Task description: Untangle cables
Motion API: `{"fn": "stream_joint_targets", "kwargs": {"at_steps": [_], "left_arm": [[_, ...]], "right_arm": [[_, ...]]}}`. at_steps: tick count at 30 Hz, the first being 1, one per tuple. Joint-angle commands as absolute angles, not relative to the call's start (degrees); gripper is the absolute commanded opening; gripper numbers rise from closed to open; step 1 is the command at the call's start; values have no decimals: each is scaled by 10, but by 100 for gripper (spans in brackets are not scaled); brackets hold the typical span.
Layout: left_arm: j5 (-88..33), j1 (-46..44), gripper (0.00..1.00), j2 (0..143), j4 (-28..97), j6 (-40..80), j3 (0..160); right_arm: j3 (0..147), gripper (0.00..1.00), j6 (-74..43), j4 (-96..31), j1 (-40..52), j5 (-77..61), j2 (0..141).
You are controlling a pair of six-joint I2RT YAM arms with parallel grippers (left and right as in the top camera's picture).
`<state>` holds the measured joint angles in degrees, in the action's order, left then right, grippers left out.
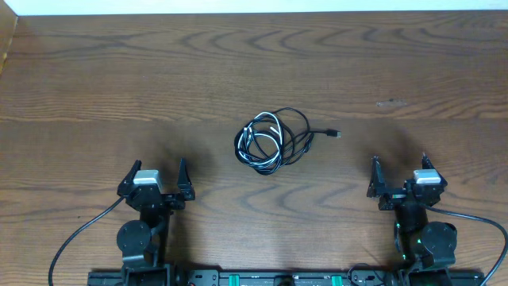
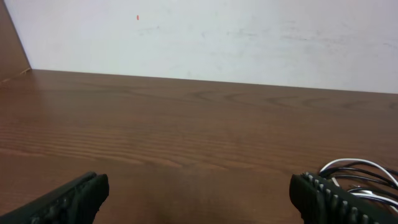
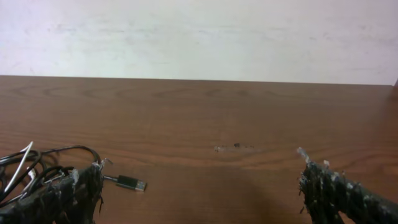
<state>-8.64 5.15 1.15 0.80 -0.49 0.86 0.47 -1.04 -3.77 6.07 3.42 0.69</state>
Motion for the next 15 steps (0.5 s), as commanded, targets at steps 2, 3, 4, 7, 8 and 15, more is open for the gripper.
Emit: {"fn": "stream_joint_targets", "kwargs": {"at_steps": [2, 3, 4, 7, 8, 15], "left_arm": [[-98, 50, 98, 13, 30, -15, 2], [-98, 50, 98, 13, 30, -15, 2], [-98, 50, 98, 13, 30, -15, 3], [-98, 50, 98, 13, 30, -15, 9], [-98, 50, 98, 14, 30, -14, 15], [-98, 50, 98, 37, 80, 3, 74]], "right_arm": [[3, 99, -16, -34, 61, 35, 5], [3, 99, -16, -34, 61, 35, 5], [3, 99, -16, -34, 61, 35, 5], [3, 99, -16, -32, 61, 35, 5], [4, 99, -16, -32, 61, 35, 5], [35, 99, -16, -35, 61, 30, 22]]}}
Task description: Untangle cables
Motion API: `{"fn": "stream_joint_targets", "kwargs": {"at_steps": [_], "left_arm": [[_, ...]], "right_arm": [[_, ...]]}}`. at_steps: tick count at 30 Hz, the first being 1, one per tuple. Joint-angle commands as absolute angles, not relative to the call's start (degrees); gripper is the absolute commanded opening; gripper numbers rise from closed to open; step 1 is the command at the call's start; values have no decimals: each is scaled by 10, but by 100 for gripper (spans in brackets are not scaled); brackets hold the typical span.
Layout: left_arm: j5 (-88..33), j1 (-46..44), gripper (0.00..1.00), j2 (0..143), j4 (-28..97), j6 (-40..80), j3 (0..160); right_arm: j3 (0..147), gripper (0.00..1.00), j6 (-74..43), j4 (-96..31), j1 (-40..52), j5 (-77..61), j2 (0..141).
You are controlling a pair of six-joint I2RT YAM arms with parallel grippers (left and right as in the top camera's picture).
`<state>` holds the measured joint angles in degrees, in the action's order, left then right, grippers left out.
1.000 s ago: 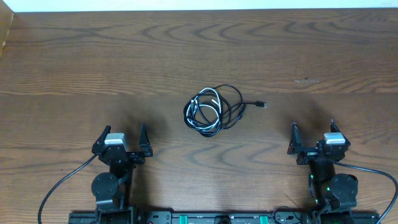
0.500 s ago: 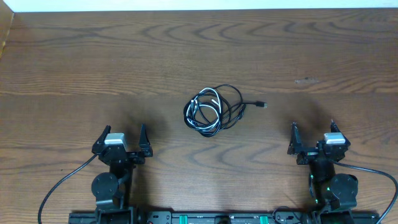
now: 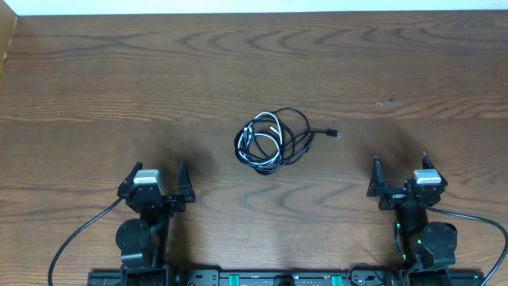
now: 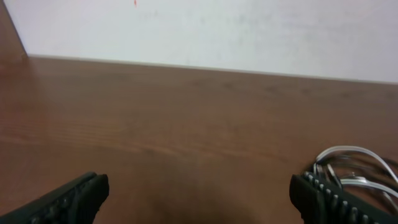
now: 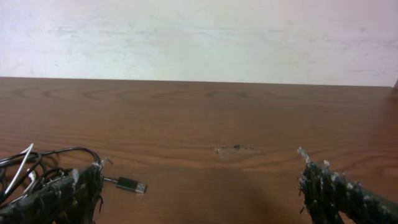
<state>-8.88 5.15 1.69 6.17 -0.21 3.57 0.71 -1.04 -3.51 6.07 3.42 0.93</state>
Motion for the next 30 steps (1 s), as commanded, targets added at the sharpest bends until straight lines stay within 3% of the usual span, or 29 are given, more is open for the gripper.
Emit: {"fn": "stream_joint_targets", "kwargs": {"at_steps": [1, 9, 14, 24, 30], "left_arm": [[-98, 50, 98, 48, 87, 3, 88], [-157, 50, 98, 232, 137, 2, 251], [-171, 49, 98, 389, 243, 2, 415], [-169, 8, 98, 639, 465, 3, 699], [-170, -42, 98, 743, 489, 53, 731]], "right_arm": [[41, 99, -16, -35, 61, 30, 29], [143, 99, -16, -35, 60, 29, 167], [253, 99, -16, -55, 60, 8, 293], [498, 100, -16, -229, 60, -29, 532], [598, 99, -16, -309, 60, -94, 647]]}}
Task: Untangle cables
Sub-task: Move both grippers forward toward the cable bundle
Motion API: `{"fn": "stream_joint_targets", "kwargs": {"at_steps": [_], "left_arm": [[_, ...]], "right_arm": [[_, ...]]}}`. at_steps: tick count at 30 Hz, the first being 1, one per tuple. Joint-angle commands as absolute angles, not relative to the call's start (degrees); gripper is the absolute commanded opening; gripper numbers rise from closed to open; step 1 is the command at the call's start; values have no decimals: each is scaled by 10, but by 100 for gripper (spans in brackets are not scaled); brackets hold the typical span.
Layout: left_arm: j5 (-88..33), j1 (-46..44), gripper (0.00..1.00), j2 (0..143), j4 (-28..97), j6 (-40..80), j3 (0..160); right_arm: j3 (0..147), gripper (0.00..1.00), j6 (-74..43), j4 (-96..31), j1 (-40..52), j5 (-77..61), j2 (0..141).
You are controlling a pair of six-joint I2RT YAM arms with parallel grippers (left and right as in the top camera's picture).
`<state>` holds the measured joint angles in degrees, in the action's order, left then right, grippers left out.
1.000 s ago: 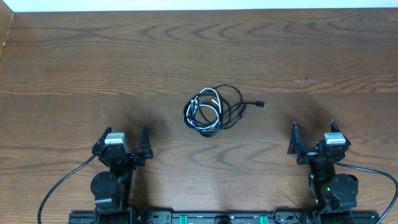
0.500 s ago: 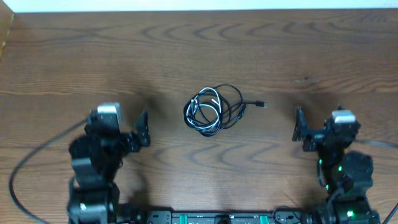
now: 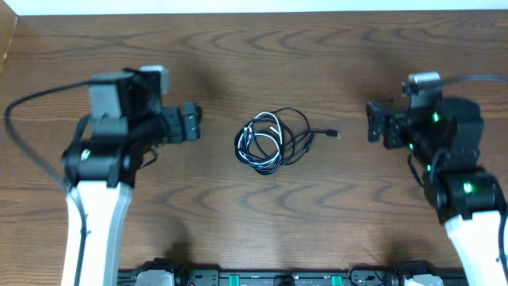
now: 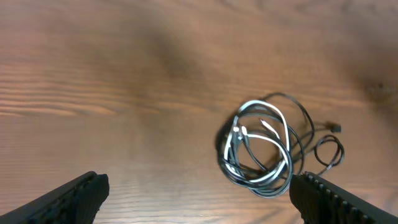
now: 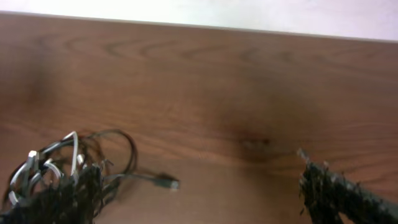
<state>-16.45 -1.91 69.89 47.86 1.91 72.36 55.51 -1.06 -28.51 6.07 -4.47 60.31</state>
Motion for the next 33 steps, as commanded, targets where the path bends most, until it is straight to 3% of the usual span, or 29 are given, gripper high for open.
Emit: {"fn": "stream_joint_targets", "kwargs": {"at_steps": [1, 13, 18, 23, 33], "left_arm": [[-170, -52, 98, 761, 490, 53, 731], [-204, -83, 100, 917, 472, 46, 729], [-204, -88, 99, 955, 470, 23, 729], [-204, -116, 89, 980, 466, 15, 729], [-204, -222, 89, 981, 418, 72, 729]], "right_arm": [[606, 99, -16, -317, 60, -103, 659], [618, 99, -17, -314, 60, -244, 742], [617, 98, -17, -333, 60, -243, 747], [617, 91, -28, -334, 61, -240, 762], [617, 88, -83, -326, 14, -166, 770]]}}
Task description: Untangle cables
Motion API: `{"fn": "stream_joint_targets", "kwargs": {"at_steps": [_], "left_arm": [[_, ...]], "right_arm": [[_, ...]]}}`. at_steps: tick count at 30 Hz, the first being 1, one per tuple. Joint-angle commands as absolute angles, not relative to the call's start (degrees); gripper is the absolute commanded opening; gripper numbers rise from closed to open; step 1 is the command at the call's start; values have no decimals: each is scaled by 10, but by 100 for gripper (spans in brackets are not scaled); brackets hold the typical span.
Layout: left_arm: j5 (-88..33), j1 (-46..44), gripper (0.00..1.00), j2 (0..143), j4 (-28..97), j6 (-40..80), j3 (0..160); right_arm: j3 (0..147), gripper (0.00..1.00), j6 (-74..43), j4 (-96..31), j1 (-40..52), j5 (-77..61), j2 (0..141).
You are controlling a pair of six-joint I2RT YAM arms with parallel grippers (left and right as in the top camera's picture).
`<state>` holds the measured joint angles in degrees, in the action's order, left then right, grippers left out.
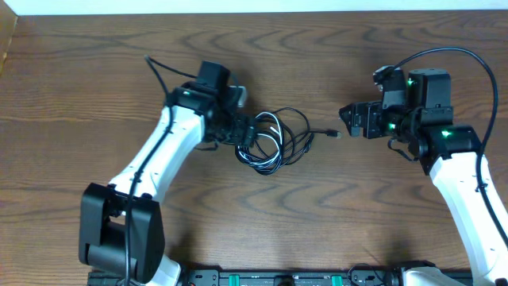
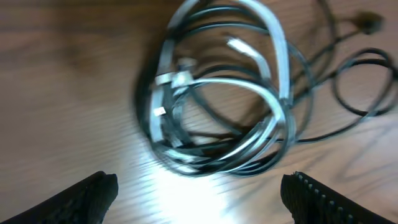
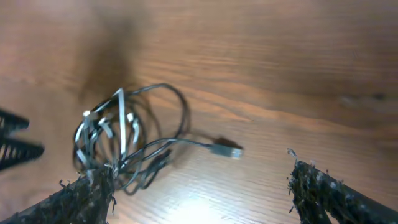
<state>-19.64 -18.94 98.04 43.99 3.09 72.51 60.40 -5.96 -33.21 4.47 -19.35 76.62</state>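
Observation:
A tangled bundle of black and white cables [image 1: 270, 141] lies mid-table, with a black plug end [image 1: 335, 133] trailing right. My left gripper [image 1: 245, 133] hovers open at the bundle's left edge; in the left wrist view the coil [image 2: 217, 93] fills the frame just beyond the spread fingertips [image 2: 305, 193]. My right gripper [image 1: 348, 119] is open, just right of the plug. The right wrist view shows the bundle [image 3: 121, 143] and plug [image 3: 227, 150] ahead of its fingers [image 3: 317, 190].
The wooden table [image 1: 95, 63] runs to a pale wall at the far edge. My own arm cables loop above each wrist, the left [image 1: 159, 67] and the right [image 1: 468, 59].
Both arms moved inward toward the cable bundle. The left gripper went from well left of it to its left edge; the right came closer to the plug. The cables lie as before.
Both grippers rested open at the table's near edge, the bundle untouched in the middle, and stayed so half a second later. Then both arms were raised and extended on either side of the bundle. Now both are close to it, still open.

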Motion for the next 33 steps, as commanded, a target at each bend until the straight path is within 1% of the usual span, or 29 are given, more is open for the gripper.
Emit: {"fn": "stream_joint_targets", "kwargs": {"at_steps": [1, 5, 7, 9, 11, 16, 20, 24, 25, 26, 28, 33], "left_arm": [[-203, -228, 89, 981, 409, 86, 729], [-199, -261, 88, 985, 343, 183, 729], [-166, -278, 88, 991, 326, 252, 729], [-135, -291, 86, 996, 327, 285, 729], [-112, -308, 84, 1000, 329, 293, 729], [-56, -347, 83, 1011, 347, 309, 728], [-44, -356, 82, 1038, 352, 314, 726], [-36, -356, 79, 1070, 346, 314, 726], [-36, -356, 75, 1080, 343, 314, 726], [-36, -357, 69, 1088, 341, 314, 726], [-36, -357, 62, 1097, 334, 314, 726], [-36, -357, 52, 1102, 320, 317, 726]], "right_arm": [[617, 89, -80, -325, 6, -167, 770], [617, 90, -81, -319, -11, -166, 770], [617, 88, -81, -316, -11, -166, 771], [617, 88, -81, -314, -11, -162, 773], [617, 87, -81, -315, -11, -150, 776], [617, 87, -81, -315, -11, -149, 784], [617, 87, -81, -316, -11, -149, 785], [617, 86, -81, -324, -11, -149, 785], [617, 86, -81, -328, -11, -149, 785], [617, 86, -81, -329, -11, -149, 785], [617, 87, -81, -326, -11, -149, 785], [617, 88, -81, -321, -11, -149, 785]]}}
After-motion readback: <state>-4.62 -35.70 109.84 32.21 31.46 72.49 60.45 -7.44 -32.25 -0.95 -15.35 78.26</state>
